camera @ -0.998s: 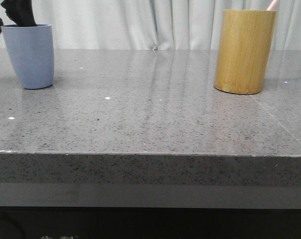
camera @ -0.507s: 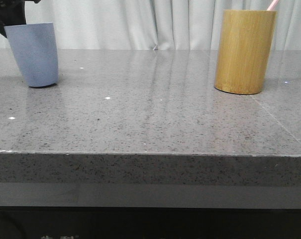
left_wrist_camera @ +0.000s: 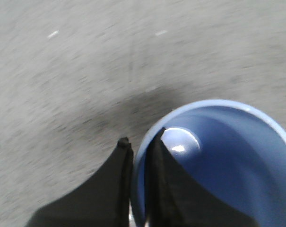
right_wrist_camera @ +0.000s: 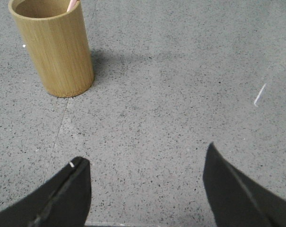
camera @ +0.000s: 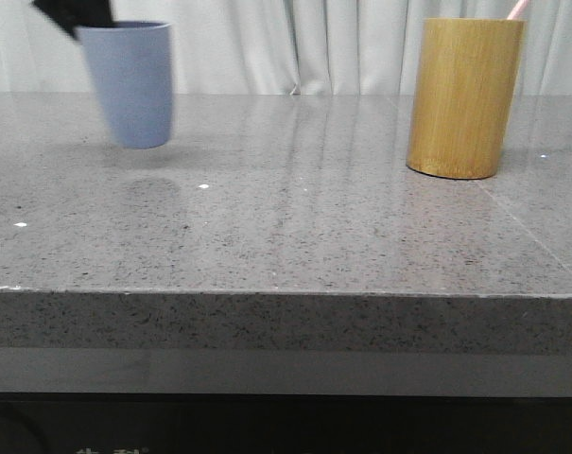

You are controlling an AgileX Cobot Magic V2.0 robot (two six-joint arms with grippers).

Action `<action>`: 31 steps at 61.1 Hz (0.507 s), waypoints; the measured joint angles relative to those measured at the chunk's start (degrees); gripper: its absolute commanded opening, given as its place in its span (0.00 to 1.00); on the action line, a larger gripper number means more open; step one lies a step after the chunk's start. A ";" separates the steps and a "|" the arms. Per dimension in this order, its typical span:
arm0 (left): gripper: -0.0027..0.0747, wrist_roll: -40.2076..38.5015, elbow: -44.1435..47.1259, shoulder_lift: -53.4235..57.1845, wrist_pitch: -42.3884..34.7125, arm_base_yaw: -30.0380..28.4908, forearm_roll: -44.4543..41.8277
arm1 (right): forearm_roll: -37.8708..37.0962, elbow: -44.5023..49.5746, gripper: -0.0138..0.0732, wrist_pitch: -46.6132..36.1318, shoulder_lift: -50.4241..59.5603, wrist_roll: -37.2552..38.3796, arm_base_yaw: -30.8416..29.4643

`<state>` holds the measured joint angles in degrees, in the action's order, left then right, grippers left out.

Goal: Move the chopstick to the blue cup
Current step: 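Slide the blue cup with the left gripper toward the bamboo holder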

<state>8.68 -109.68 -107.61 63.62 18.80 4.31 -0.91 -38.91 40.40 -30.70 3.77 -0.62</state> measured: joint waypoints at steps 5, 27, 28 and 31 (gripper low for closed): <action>0.01 0.15 -1.78 -0.74 0.12 3.42 0.00 | 0.00 0.00 0.75 0.00 0.00 0.00 0.00; 0.01 0.50 -11.66 -9.84 3.33 11.33 0.00 | 0.00 0.00 0.75 0.00 0.00 0.00 0.00; 0.01 0.50 -11.87 -9.99 3.33 11.43 0.00 | 0.00 0.00 0.75 0.00 0.00 0.00 0.00; 0.01 0.61 -12.15 -10.63 3.38 11.62 0.00 | 0.00 0.00 0.75 0.00 0.00 0.00 0.00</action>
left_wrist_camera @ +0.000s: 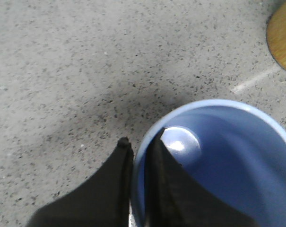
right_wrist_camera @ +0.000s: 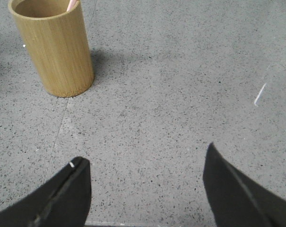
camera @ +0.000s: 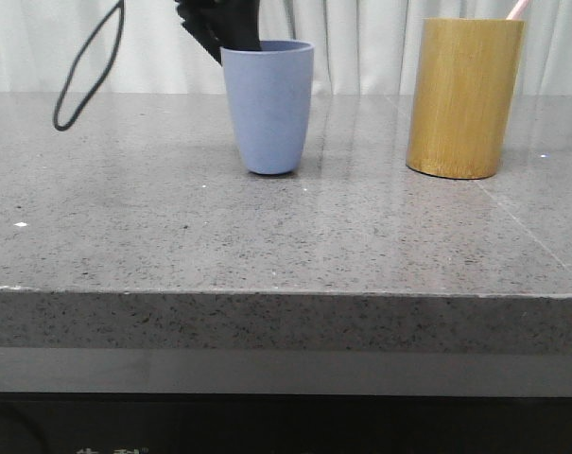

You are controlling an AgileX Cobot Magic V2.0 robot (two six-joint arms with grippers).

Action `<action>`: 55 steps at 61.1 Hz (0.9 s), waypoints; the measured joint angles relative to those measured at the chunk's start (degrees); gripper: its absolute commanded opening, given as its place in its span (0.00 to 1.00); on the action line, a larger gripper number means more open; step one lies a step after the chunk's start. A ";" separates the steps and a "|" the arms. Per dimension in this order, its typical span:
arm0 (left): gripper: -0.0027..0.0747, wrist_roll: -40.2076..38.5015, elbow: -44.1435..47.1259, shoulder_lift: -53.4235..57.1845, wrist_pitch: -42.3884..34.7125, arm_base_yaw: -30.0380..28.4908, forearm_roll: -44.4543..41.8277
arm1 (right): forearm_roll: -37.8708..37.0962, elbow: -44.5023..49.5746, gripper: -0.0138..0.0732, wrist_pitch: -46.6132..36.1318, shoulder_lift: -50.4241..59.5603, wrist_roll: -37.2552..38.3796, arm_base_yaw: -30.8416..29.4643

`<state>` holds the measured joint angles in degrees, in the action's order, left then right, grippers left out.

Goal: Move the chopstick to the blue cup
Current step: 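Slide the blue cup with the left gripper toward the bamboo holder, then open the left gripper and lift it away from the cup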

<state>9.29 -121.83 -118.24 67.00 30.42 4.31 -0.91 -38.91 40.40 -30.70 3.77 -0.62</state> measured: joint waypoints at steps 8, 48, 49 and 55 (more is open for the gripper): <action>0.03 0.00 -0.37 -0.23 0.23 0.09 0.08 | 0.00 0.00 0.75 0.04 0.00 0.00 0.00; 0.48 0.00 -5.07 -0.23 4.52 0.09 1.71 | 0.12 0.00 0.75 0.04 0.00 0.00 0.00; 0.48 0.00 -5.54 -0.23 4.64 0.09 1.71 | 0.12 0.00 0.75 0.04 0.00 0.00 0.00; 0.48 -0.67 -7.67 0.37 4.74 -0.23 2.47 | 0.12 0.00 0.75 0.04 0.00 0.00 0.00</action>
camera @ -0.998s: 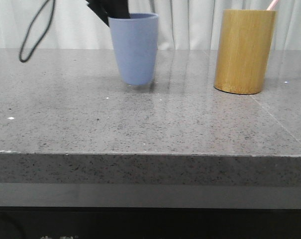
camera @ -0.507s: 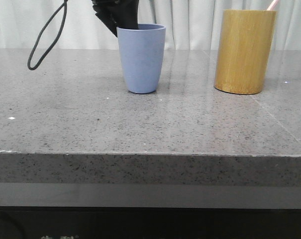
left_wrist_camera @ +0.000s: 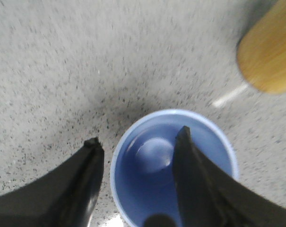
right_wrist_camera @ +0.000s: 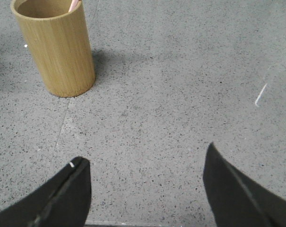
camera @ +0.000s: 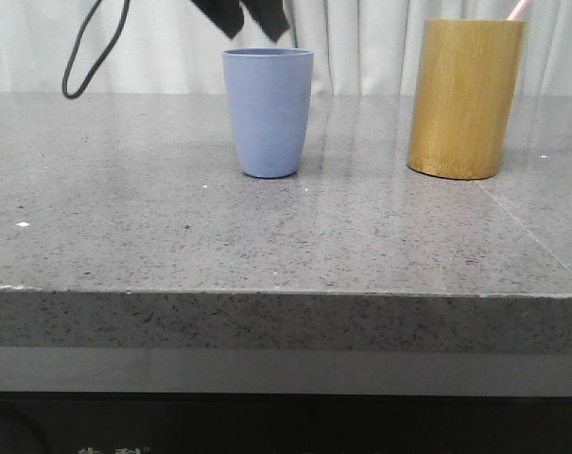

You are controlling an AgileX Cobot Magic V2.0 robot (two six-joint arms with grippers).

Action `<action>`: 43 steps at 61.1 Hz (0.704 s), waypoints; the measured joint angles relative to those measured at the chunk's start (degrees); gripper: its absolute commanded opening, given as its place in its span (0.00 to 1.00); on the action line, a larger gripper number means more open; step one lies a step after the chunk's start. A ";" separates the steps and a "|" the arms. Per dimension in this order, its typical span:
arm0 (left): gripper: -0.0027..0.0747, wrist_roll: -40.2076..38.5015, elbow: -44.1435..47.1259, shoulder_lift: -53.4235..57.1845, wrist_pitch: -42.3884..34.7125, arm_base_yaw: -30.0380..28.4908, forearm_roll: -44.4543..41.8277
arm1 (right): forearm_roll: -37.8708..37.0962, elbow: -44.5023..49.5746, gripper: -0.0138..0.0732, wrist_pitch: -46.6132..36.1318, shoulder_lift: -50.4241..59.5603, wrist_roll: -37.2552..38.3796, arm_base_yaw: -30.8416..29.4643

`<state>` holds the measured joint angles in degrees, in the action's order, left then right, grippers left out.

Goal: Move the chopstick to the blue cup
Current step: 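Open the left gripper and lift it away from the cup, then grasp the pink stick in the bamboo holder with the right gripper and lift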

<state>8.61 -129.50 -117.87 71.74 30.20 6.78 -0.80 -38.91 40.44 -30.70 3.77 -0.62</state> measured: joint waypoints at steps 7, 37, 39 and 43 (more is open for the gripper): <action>0.48 -0.45 -0.51 2.60 0.39 -1.48 3.47 | 0.00 0.00 0.75 0.00 0.00 0.00 0.00; 0.48 1.79 29.51 30.52 -10.56 -6.61 6.74 | 0.00 0.00 0.75 0.00 0.00 0.00 0.00; 0.48 2.09 33.46 33.36 -12.36 -6.61 6.74 | 0.10 0.00 0.75 0.00 0.00 0.00 0.00; 0.48 2.45 40.36 39.04 -15.43 -6.61 6.61 | 0.24 0.00 0.75 0.00 0.00 0.00 0.00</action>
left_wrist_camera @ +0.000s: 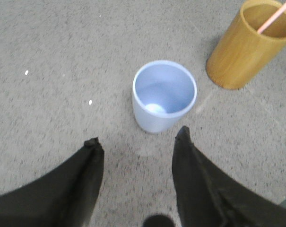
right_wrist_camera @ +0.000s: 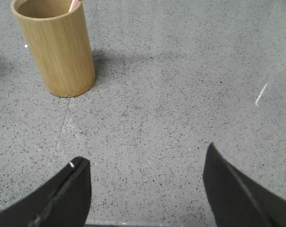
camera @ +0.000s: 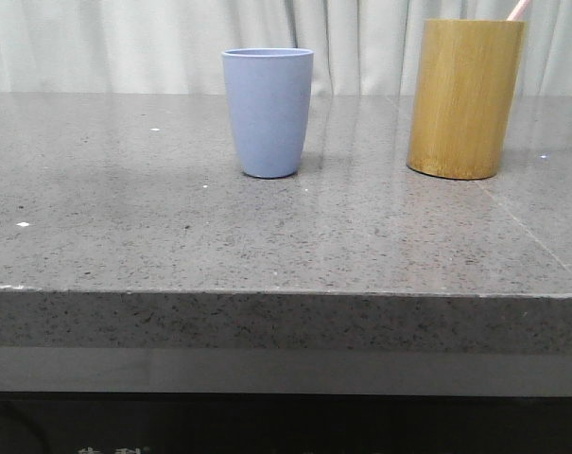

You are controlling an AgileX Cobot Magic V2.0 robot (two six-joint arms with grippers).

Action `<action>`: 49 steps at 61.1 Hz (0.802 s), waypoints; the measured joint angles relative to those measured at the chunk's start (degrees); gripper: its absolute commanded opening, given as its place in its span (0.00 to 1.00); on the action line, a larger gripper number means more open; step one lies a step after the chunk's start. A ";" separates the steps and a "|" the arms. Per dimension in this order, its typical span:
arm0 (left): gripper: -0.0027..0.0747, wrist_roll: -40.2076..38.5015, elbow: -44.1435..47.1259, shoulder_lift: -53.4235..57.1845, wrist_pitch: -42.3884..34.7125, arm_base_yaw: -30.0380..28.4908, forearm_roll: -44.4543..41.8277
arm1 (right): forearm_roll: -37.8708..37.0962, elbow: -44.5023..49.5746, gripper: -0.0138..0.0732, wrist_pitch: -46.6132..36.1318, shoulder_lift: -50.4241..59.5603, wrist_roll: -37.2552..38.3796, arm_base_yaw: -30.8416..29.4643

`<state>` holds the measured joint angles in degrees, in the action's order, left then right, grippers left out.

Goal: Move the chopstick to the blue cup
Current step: 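Grasp the pink stick in the bamboo holder with the right gripper and lift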

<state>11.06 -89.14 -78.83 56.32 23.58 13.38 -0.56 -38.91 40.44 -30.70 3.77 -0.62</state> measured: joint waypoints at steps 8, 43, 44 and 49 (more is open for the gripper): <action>0.48 0.55 12.29 9.65 -5.47 0.00 -0.67 | 1.14 0.00 0.75 0.00 0.00 0.00 0.00; 0.48 1.25 34.73 34.00 -9.88 0.00 -1.02 | 14.20 -2.18 0.75 -15.96 -14.51 -0.95 0.26; 0.48 1.25 34.73 34.17 -10.02 0.00 -1.02 | 14.30 -2.83 0.75 -16.47 -15.26 -0.95 0.27; 0.48 1.25 34.73 34.37 -10.45 0.00 -1.02 | 14.61 -5.59 0.75 -19.24 -19.74 -0.97 1.13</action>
<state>12.31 -54.41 -44.46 45.87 23.58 12.36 14.04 -44.49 21.20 -50.44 2.80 0.51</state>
